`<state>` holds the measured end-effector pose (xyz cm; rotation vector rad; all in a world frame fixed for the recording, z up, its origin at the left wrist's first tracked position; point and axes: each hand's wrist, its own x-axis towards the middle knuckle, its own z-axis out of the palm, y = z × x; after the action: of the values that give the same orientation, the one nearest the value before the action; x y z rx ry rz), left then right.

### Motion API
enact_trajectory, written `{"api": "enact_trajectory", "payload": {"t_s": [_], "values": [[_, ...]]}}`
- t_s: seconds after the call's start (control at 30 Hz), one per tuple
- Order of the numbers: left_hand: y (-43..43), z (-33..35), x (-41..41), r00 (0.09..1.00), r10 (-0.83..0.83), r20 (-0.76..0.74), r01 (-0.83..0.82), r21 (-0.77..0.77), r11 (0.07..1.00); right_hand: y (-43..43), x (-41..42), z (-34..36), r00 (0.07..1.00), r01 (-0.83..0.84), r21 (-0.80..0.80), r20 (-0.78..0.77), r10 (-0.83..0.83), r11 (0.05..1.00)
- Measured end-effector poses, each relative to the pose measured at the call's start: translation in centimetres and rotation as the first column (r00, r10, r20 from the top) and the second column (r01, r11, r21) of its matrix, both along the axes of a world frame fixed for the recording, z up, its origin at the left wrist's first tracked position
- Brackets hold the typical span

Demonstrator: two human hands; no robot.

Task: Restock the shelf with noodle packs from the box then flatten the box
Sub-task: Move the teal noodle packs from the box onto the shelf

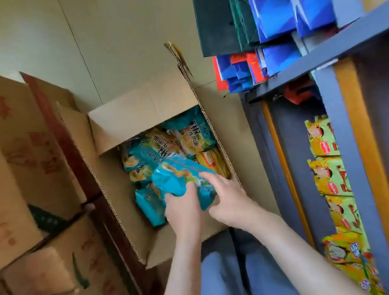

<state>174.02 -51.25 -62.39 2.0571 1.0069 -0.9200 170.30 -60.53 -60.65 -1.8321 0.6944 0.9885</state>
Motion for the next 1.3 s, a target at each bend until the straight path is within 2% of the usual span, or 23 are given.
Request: {"api": "enact_trajectory", "payload": {"t_s": [0.07,0.1,0.17,0.27,0.43,0.5,0.57,0.67,0.77,0.83,0.97,1.07,1.17,1.23,1.3], "values": [[-1.2,3.8,0.8,1.000,0.018,0.016,-0.017,-0.091,0.996,-0.6,-0.5,3.2,0.984,-0.165,-0.111,0.053,0.171,0.980],[-1.8,5.7,1.0,0.999,0.013,0.029,-0.009,-0.148,0.989,-0.9,-0.7,4.8,0.976,-0.169,-0.182,0.105,0.190,0.969],[-2.8,9.1,1.6,0.998,-0.050,0.029,0.056,-0.249,0.967,-1.6,-1.1,8.0,0.957,-0.067,-0.313,0.250,0.150,0.947],[-4.3,14.0,1.9,0.990,-0.129,0.058,0.141,-0.363,0.921,-2.8,-1.9,13.4,0.907,0.123,-0.366,0.418,0.045,0.923],[-6.9,21.8,1.7,0.977,-0.157,0.144,0.212,-0.573,0.792,-4.9,-3.9,21.7,0.848,0.450,-0.291,0.436,-0.301,0.844],[-7.6,23.9,1.5,0.972,-0.158,0.175,0.234,-0.621,0.749,-5.9,-4.5,24.0,0.765,0.582,-0.247,0.489,-0.419,0.775],[-8.1,25.5,1.2,0.947,-0.225,0.229,0.320,-0.601,0.733,-6.8,-5.1,26.2,0.688,0.678,-0.198,0.512,-0.515,0.708],[-8.3,27.5,0.7,0.899,-0.362,0.248,0.438,-0.555,0.707,-7.6,-6.2,29.5,0.505,0.810,-0.018,0.532,-0.680,0.587],[-8.8,29.7,0.1,0.906,-0.365,0.214,0.411,-0.650,0.639,-8.3,-7.9,33.0,0.357,0.857,0.127,0.555,-0.751,0.500],[-9.2,31.0,-0.3,0.895,-0.371,0.247,0.426,-0.722,0.546,-8.8,-9.1,34.8,0.285,0.866,0.182,0.585,-0.760,0.465],[-11.4,33.2,-0.7,0.779,-0.491,0.390,0.597,-0.703,0.387,-10.4,-12.1,37.4,0.225,0.886,0.166,0.663,-0.714,0.433],[-13.5,34.5,-0.9,0.658,-0.586,0.474,0.721,-0.621,0.307,-12.1,-14.5,38.9,0.124,0.906,0.213,0.692,-0.711,0.365],[-16.1,37.1,-2.1,0.491,-0.641,0.589,0.851,-0.480,0.211,-13.9,-16.6,41.0,0.077,0.927,0.200,0.728,-0.682,0.318],[-17.8,38.6,-2.9,0.361,-0.651,0.668,0.930,-0.312,0.195,-15.0,-17.5,41.9,0.062,0.934,0.195,0.734,-0.676,0.298],[-19.4,39.6,-3.7,0.300,-0.626,0.720,0.954,-0.222,0.203,-16.1,-18.6,41.8,0.047,0.945,0.191,0.725,-0.687,0.267]]}}
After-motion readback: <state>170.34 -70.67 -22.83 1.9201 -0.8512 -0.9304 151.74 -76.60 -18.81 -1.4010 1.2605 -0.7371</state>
